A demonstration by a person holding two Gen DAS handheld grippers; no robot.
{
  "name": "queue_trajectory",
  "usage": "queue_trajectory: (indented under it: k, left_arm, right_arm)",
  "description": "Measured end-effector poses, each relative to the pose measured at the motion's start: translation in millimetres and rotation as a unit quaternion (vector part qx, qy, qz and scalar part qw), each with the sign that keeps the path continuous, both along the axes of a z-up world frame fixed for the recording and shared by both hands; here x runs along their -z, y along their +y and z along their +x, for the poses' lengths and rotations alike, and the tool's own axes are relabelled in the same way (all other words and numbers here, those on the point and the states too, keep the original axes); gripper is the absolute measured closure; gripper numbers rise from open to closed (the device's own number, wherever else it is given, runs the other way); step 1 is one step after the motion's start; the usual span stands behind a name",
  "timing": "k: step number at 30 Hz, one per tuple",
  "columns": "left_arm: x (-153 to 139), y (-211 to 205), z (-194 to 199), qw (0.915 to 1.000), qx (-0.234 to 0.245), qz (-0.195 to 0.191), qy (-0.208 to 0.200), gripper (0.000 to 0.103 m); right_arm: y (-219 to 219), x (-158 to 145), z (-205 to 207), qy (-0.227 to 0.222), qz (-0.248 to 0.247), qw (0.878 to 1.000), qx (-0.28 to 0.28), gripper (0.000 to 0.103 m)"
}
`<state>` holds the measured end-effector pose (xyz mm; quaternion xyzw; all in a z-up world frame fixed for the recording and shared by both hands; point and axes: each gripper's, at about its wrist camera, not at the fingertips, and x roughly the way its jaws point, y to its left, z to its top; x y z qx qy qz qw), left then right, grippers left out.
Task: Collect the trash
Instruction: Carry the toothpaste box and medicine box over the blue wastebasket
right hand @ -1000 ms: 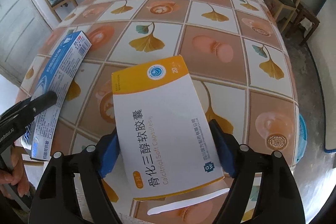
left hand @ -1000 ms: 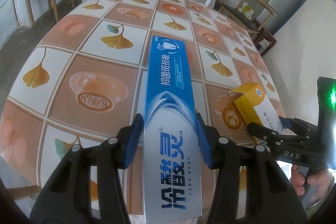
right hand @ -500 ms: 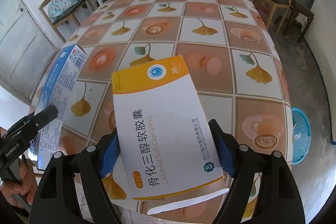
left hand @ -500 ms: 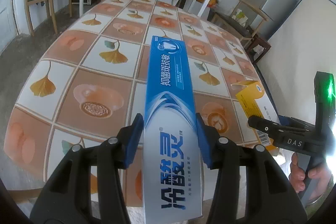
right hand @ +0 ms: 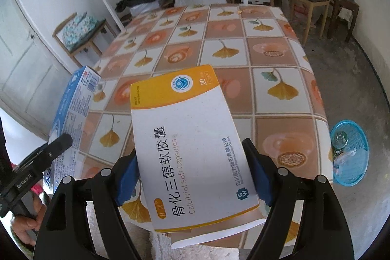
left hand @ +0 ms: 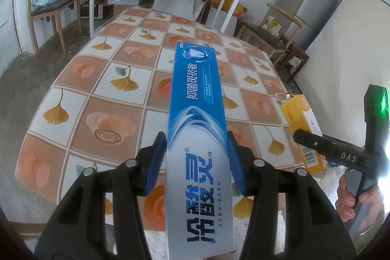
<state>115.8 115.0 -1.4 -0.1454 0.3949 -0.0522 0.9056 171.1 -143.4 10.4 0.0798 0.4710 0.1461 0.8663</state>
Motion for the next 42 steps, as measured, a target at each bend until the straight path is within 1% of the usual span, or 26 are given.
queue_trajectory:
  k: [5,8,10,14,15,17,18,20,21,23,24,27,28,29,31,32,33,35,37,39,41,42]
  left_arm:
    - [-17,-17,-5,0.9998,0.015,0.006,-0.014,0.056]
    - [-27,-32,-5,0.9992,0.034,0.002,-0.021,0.056]
    - [-34,-45,-2,0.9981,0.055,-0.001,-0.028,0.056]
    - [-47,-83,9,0.9932,0.11,-0.017,-0.031,0.056]
    - [-49,-92,12,0.9917,0.123,-0.021,-0.031,0.056]
    - [-53,-120,21,0.9857,0.163,-0.034,-0.024,0.056]
    - [-55,-139,27,0.9811,0.188,-0.043,-0.016,0.056]
    - [-56,-171,36,0.9732,0.225,-0.048,-0.006,0.056]
    - [-55,-192,41,0.9682,0.245,-0.048,0.001,0.056]
    - [-51,-226,48,0.9596,0.277,-0.049,0.017,0.056]
    - [-47,-252,54,0.9527,0.298,-0.05,0.03,0.056]
    - [-31,-307,64,0.9382,0.337,-0.049,0.063,0.056]
    - [-20,-333,71,0.932,0.35,-0.048,0.081,0.056]
    - [-12,-350,75,0.9289,0.355,-0.046,0.095,0.056]
    - [9,-386,85,0.9225,0.363,-0.041,0.124,0.056]
    - [20,-402,90,0.9202,0.364,-0.037,0.139,0.056]
    - [30,-416,95,0.9185,0.365,-0.031,0.15,0.056]
    - [53,-447,104,0.9143,0.367,-0.019,0.171,0.056]
    - [73,-476,115,0.9088,0.369,-0.019,0.193,0.056]
    - [82,-501,124,0.9058,0.373,-0.019,0.2,0.056]
    - [86,-520,133,0.9019,0.382,-0.027,0.199,0.055]
    - [89,-534,139,0.8989,0.39,-0.026,0.198,0.051]
  right_arm:
    - [-37,-15,-13,-0.024,0.03,0.999,0.029,0.027]
    - [-71,-28,-28,-0.045,0.043,0.996,0.066,0.027]
    - [-100,-37,-41,-0.06,0.045,0.992,0.1,0.027]
    - [-168,-47,-73,-0.082,0.047,0.979,0.182,0.027]
    - [-187,-47,-82,-0.085,0.05,0.974,0.206,0.027]
    - [-225,-41,-101,-0.086,0.059,0.962,0.251,0.027]
    - [-245,-35,-111,-0.082,0.067,0.956,0.274,0.027]
    - [-272,-23,-123,-0.072,0.084,0.946,0.304,0.027]
    - [-293,-11,-133,-0.062,0.099,0.938,0.327,0.027]
    - [-320,10,-143,-0.046,0.124,0.925,0.356,0.027]
    - [-334,23,-149,-0.037,0.14,0.917,0.371,0.027]
    - [-366,59,-157,-0.011,0.186,0.897,0.402,0.027]
    - [-373,69,-158,-0.004,0.196,0.892,0.407,0.027]
    - [-384,83,-157,0.007,0.211,0.886,0.413,0.027]
    - [-397,102,-154,0.021,0.229,0.878,0.42,0.027]
    - [-404,114,-151,0.029,0.24,0.873,0.424,0.027]
    - [-408,121,-147,0.033,0.246,0.87,0.425,0.027]
    - [-422,142,-138,0.046,0.264,0.86,0.433,0.027]
    - [-433,158,-129,0.054,0.279,0.853,0.438,0.027]
    - [-446,172,-111,0.058,0.293,0.846,0.441,0.026]
    - [-460,183,-93,0.056,0.307,0.842,0.439,0.026]
    - [-467,188,-86,0.054,0.317,0.839,0.439,0.025]
